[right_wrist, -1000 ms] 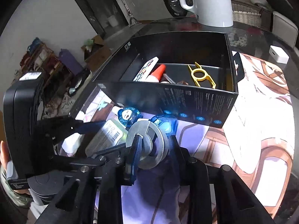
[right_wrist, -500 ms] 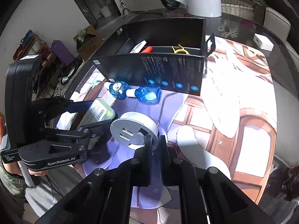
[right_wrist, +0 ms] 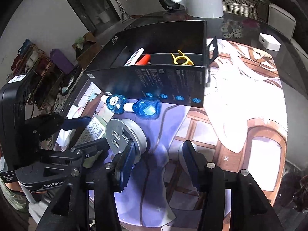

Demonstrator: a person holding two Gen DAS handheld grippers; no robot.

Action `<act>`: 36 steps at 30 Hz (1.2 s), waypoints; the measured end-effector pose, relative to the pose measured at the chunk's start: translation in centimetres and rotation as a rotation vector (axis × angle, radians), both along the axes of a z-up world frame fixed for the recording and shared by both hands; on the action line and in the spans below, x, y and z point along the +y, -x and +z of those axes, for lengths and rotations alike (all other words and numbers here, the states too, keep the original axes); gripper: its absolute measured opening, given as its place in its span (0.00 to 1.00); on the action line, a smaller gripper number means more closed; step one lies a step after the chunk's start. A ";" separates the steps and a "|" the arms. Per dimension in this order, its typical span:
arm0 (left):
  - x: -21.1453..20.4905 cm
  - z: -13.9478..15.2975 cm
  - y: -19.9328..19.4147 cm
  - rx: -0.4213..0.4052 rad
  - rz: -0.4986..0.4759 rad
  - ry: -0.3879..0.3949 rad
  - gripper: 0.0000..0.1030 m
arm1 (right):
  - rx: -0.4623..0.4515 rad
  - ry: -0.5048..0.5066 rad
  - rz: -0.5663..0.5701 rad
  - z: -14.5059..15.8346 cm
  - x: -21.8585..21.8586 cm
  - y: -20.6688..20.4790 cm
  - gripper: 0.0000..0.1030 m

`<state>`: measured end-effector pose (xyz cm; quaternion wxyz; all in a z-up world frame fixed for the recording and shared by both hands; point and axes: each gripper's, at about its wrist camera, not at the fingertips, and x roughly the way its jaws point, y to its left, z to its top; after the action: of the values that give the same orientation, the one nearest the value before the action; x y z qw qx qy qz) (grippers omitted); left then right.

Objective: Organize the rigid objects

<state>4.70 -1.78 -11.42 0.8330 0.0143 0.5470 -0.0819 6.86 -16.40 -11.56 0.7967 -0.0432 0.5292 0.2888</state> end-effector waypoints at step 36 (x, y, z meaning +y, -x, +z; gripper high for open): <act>-0.7 0.8 -0.6 -0.042 0.011 -0.022 0.54 | 0.046 0.052 -0.032 0.0 -1.8 0.5 0.82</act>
<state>5.33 -2.44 -10.64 0.8444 0.0221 0.5304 -0.0712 6.34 -18.18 -11.57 0.7876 -0.0486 0.5551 0.2631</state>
